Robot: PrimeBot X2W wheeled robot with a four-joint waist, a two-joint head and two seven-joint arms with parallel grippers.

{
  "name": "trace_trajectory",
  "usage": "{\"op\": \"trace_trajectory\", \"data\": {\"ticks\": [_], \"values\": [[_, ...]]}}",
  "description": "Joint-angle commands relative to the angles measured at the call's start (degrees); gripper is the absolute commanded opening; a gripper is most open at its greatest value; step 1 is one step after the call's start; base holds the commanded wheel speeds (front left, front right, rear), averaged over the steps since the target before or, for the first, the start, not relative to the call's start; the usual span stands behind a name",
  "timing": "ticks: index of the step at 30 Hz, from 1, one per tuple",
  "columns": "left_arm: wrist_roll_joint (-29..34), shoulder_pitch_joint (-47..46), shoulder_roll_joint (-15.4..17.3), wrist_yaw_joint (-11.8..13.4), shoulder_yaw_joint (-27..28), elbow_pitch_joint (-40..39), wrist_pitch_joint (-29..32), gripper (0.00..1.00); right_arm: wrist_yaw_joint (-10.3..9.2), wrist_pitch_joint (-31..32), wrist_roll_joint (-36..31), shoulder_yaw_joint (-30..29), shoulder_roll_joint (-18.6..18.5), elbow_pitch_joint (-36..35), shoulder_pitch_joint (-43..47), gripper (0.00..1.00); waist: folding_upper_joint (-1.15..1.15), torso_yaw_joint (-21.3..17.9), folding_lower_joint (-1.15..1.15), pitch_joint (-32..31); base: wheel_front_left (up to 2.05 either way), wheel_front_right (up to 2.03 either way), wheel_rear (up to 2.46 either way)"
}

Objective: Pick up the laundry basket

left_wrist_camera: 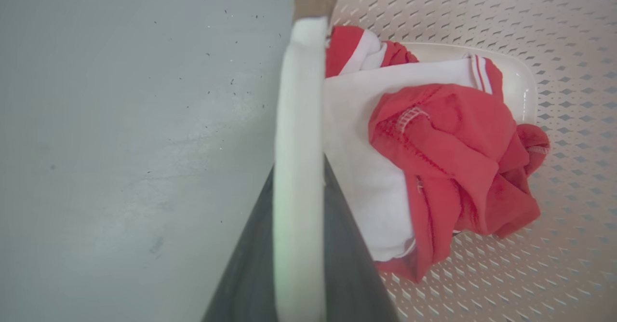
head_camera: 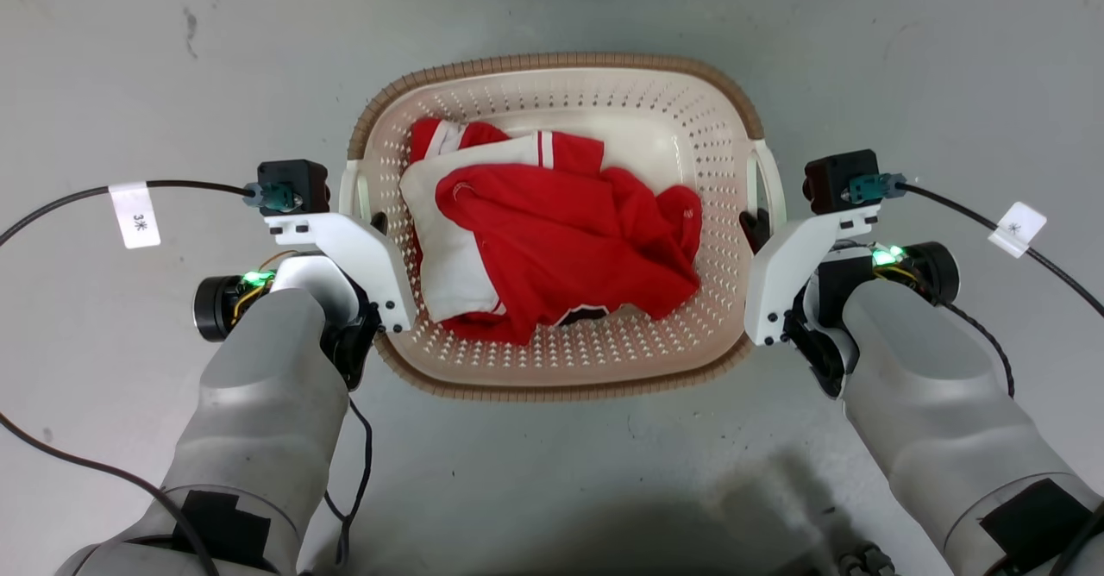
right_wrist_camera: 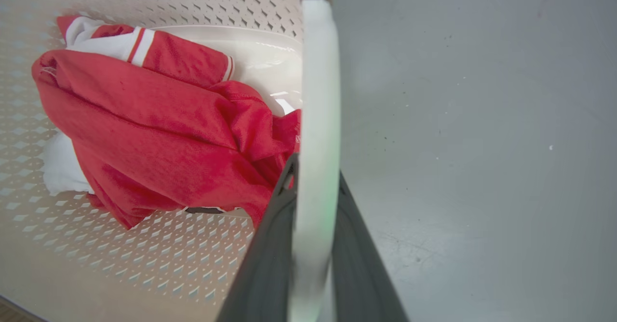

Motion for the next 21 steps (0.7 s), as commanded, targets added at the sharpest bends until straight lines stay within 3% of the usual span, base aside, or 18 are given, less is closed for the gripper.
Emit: {"op": "trace_trajectory", "data": {"ticks": [1, 8, 21], "values": [[-0.6, 0.0, -1.0, 0.0, -0.4, -0.7, 0.3, 0.00, 0.77, 0.5, 0.4, 0.9, 1.3, -0.7, 0.5, 0.00, 0.00, -0.1, 0.00, -1.0, 0.00, 0.00, 0.00], [-3.9, 1.1, -0.7, -0.1, -3.0, -0.6, 5.7, 0.00, 0.79, 5.7, 4.3, 4.2, 1.4, -0.6, 1.3, 0.00, 0.00, -0.8, 0.00, -6.1, 0.00, 0.00, 0.00], [-10.5, 4.8, -1.6, -0.3, -7.7, -1.3, 17.9, 0.00, 0.85, 18.4, 11.4, 8.1, 1.8, -0.2, 3.7, 0.00, 0.00, -0.7, 0.00, -21.2, 0.00, 0.00, 0.00]]}}
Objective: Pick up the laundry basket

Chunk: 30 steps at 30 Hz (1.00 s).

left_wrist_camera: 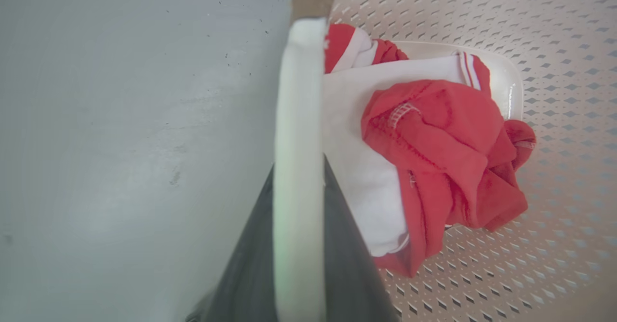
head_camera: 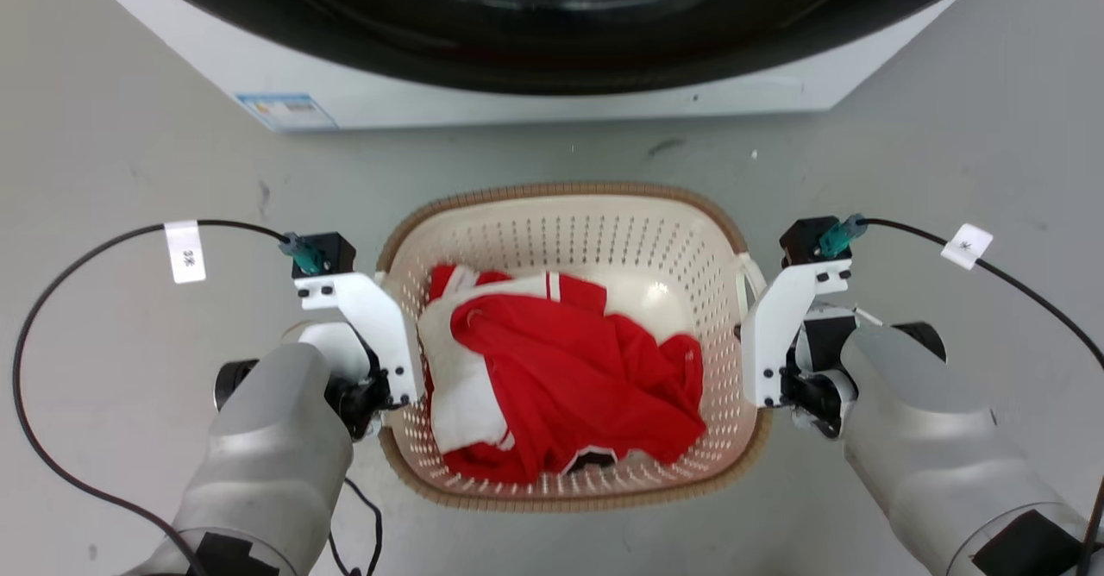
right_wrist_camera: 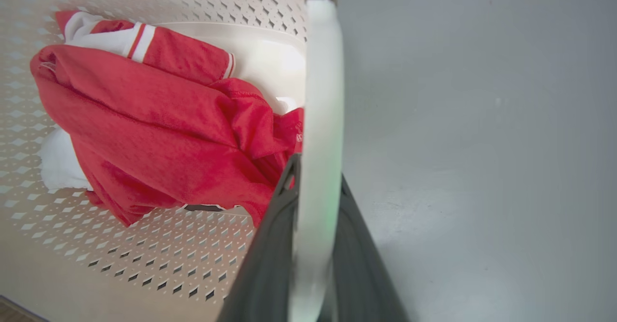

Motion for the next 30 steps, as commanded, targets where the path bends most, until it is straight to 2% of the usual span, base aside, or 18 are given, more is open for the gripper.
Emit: {"op": "trace_trajectory", "data": {"ticks": [1, 14, 22, 30], "values": [[-0.8, 0.4, -2.0, -0.7, -0.6, -1.2, 0.6, 0.00, 0.94, 1.2, 0.8, 0.7, 2.4, -1.2, 0.9, 0.00, 0.00, 0.0, 0.00, -4.7, 0.00, 0.00, 0.00], [-5.3, 4.4, -1.2, -0.7, -4.7, -1.4, 9.3, 0.00, 0.94, 13.3, 5.8, 2.3, 2.4, 0.7, 3.4, 0.00, 0.00, -0.3, 0.00, -19.1, 0.00, 0.00, 0.00], [-6.9, 7.3, -1.0, -0.7, -6.8, -1.2, 11.2, 0.00, 0.94, 15.5, 6.7, 3.3, 2.2, 1.8, 5.7, 0.00, 0.00, -0.2, 0.00, -26.6, 0.00, 0.00, 0.00], [-8.6, 10.1, -1.1, -0.7, -7.6, -0.7, 11.5, 0.00, 0.94, 17.1, 7.6, 3.7, 2.2, 2.3, 7.9, 0.00, 0.00, 0.2, 0.00, -30.4, 0.00, 0.00, 0.00]]}}
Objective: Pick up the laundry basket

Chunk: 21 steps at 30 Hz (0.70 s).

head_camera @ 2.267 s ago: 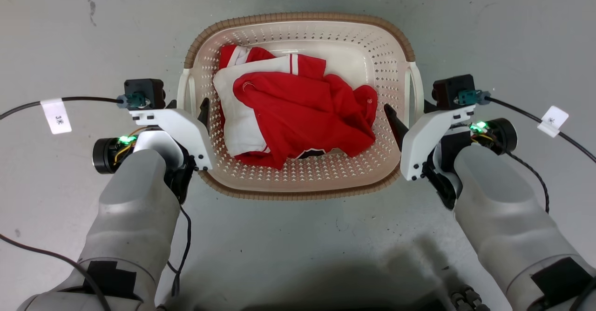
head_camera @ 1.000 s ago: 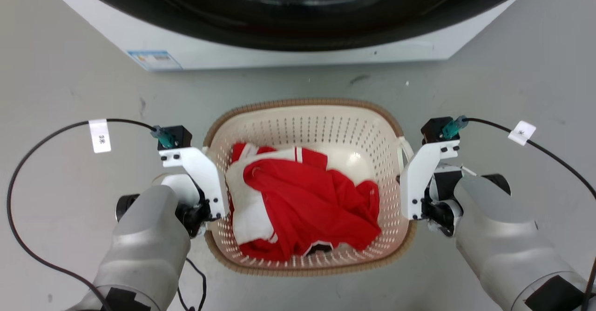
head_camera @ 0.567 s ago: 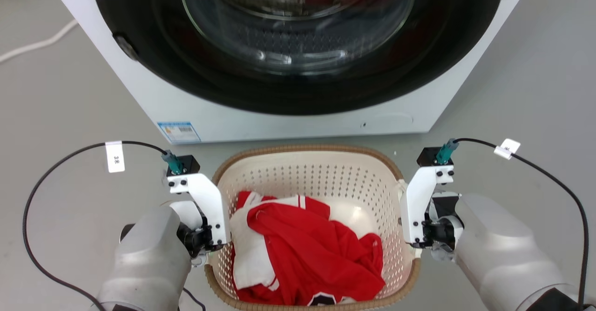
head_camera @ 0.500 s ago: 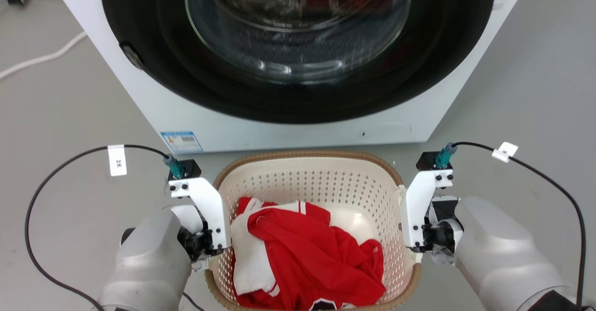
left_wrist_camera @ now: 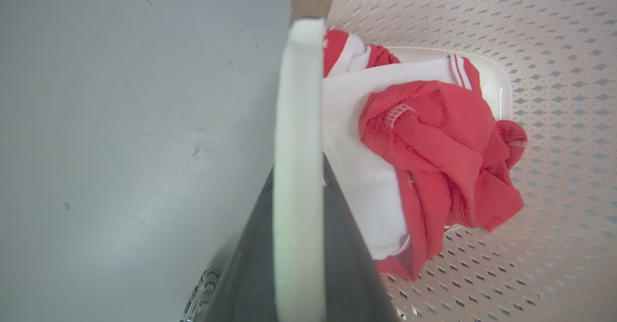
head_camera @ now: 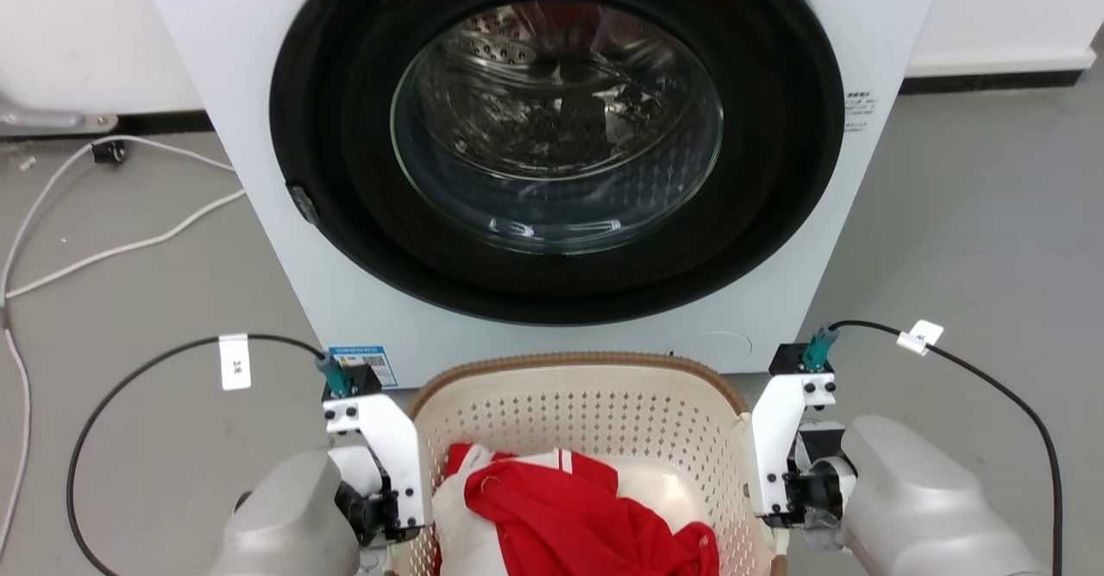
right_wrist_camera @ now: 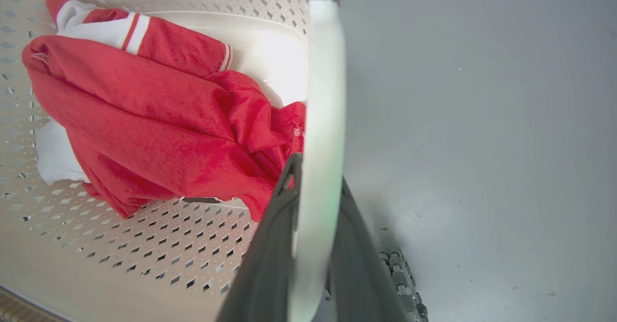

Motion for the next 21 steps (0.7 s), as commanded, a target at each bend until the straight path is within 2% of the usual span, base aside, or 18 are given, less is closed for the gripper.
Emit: {"op": "trace_trajectory", "data": {"ticks": [1, 21], "values": [[-0.6, 1.0, -1.5, -0.7, -0.3, -0.5, -0.1, 0.00, 0.94, 0.3, 0.6, 0.2, 1.8, -0.5, 1.1, 0.00, 0.00, 0.3, 0.02, -1.1, 0.00, 0.00, 0.00], [-3.4, 2.2, -2.5, -0.7, -2.9, -0.2, -0.3, 0.00, 0.94, -1.0, 1.9, 1.7, 1.9, 0.0, 3.3, 0.00, 0.00, 1.8, 0.02, -1.7, 0.00, 0.00, 0.00]]}}
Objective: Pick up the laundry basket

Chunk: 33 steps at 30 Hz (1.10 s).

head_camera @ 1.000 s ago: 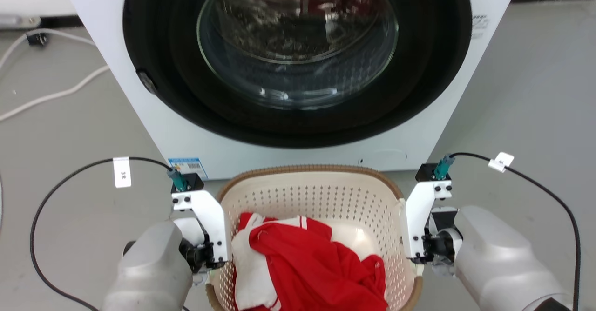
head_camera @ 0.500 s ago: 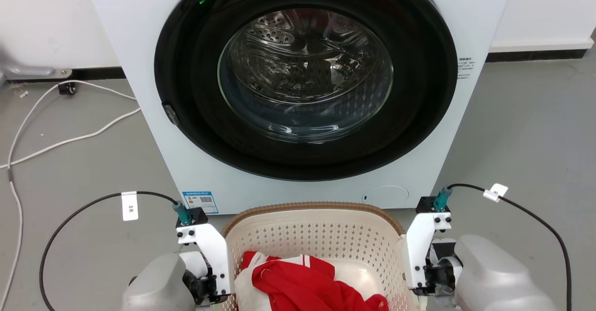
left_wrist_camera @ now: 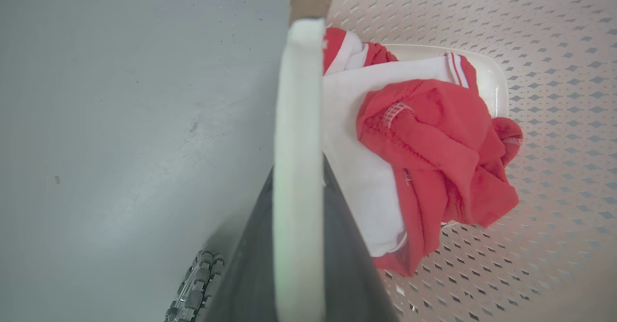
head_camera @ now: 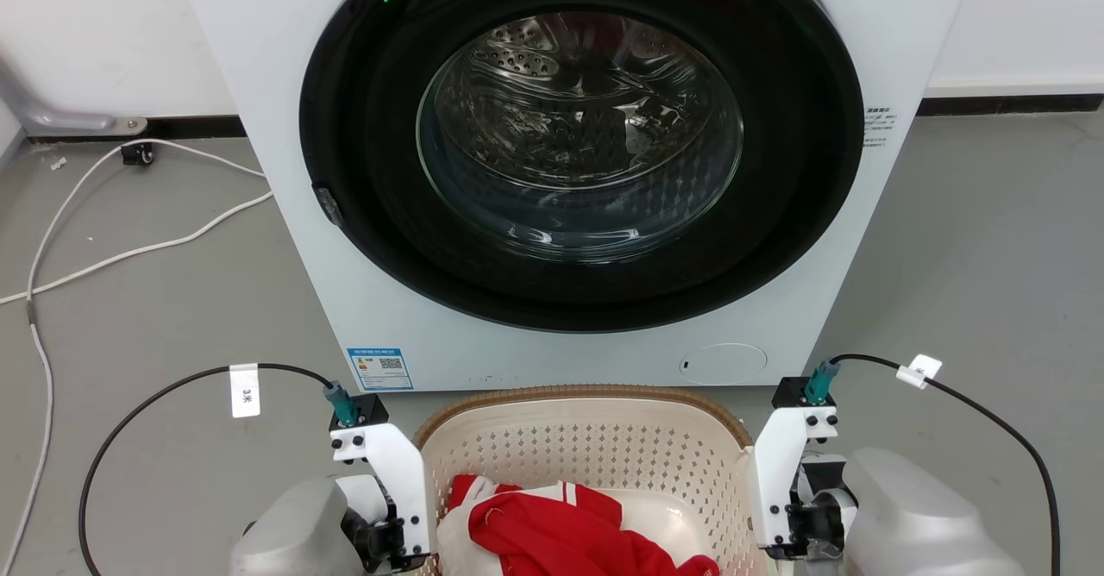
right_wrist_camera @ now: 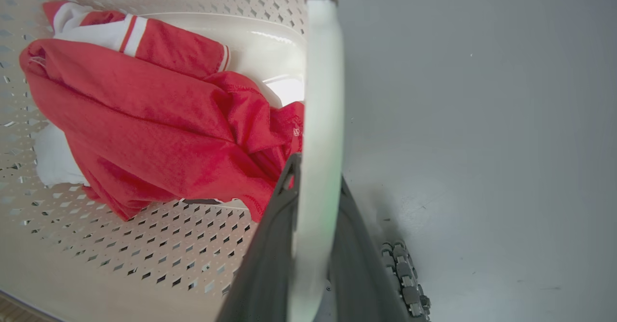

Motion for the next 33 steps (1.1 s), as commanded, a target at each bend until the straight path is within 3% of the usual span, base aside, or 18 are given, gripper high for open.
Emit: {"op": "trace_trajectory", "data": {"ticks": [1, 33], "values": [[-0.7, -0.7, -2.0, -0.7, -0.2, -0.8, -0.2, 0.00, 0.94, -0.4, 0.5, 0.2, 1.9, -0.7, 0.1, 0.00, 0.00, 0.0, 0.00, 0.1, 0.00, 0.00, 0.00], [-3.4, -1.5, -1.7, -0.8, -3.5, -0.6, -2.2, 0.00, 0.95, 0.6, 2.1, 0.7, 1.9, -0.4, -0.3, 0.00, 0.00, 0.0, 0.00, 0.2, 0.00, 0.00, 0.00]]}}
